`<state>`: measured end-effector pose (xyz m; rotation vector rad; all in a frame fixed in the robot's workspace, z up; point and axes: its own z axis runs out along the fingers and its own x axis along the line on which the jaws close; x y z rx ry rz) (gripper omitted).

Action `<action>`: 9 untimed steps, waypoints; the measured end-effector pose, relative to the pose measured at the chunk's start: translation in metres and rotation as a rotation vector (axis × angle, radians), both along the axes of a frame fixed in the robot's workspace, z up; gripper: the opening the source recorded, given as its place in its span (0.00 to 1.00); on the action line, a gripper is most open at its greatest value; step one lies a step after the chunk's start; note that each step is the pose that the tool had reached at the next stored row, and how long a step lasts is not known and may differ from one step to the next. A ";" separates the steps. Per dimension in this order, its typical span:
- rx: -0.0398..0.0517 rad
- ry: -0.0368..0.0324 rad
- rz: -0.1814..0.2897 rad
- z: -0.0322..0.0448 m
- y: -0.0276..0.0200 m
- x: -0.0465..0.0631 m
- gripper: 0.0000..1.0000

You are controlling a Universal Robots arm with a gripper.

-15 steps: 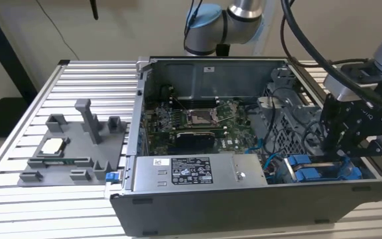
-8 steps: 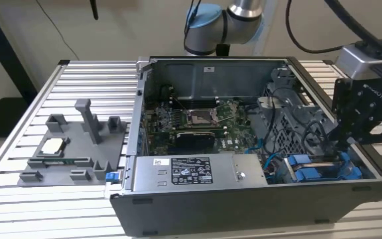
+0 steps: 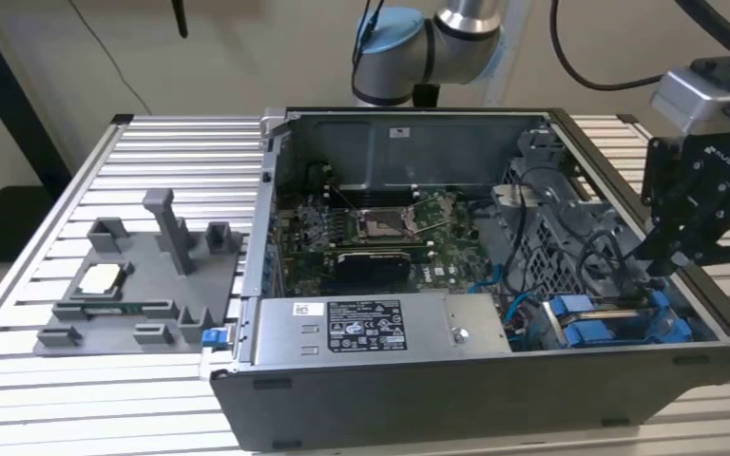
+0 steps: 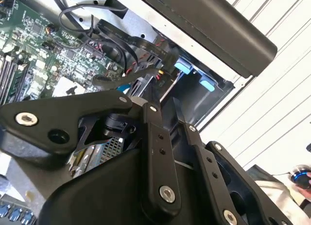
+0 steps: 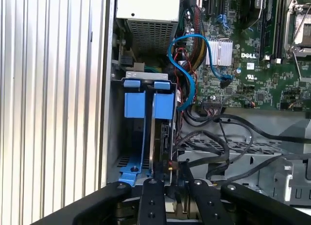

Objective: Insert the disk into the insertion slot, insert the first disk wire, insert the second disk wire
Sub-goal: 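Insert the first disk wire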

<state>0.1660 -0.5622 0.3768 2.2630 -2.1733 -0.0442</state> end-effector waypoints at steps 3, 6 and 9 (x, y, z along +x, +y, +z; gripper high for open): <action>-0.0002 0.0000 0.000 0.0002 0.0001 0.000 0.27; -0.0003 0.0000 0.000 0.0002 0.0014 0.002 0.27; -0.0001 0.0000 0.000 0.0002 0.0028 0.006 0.27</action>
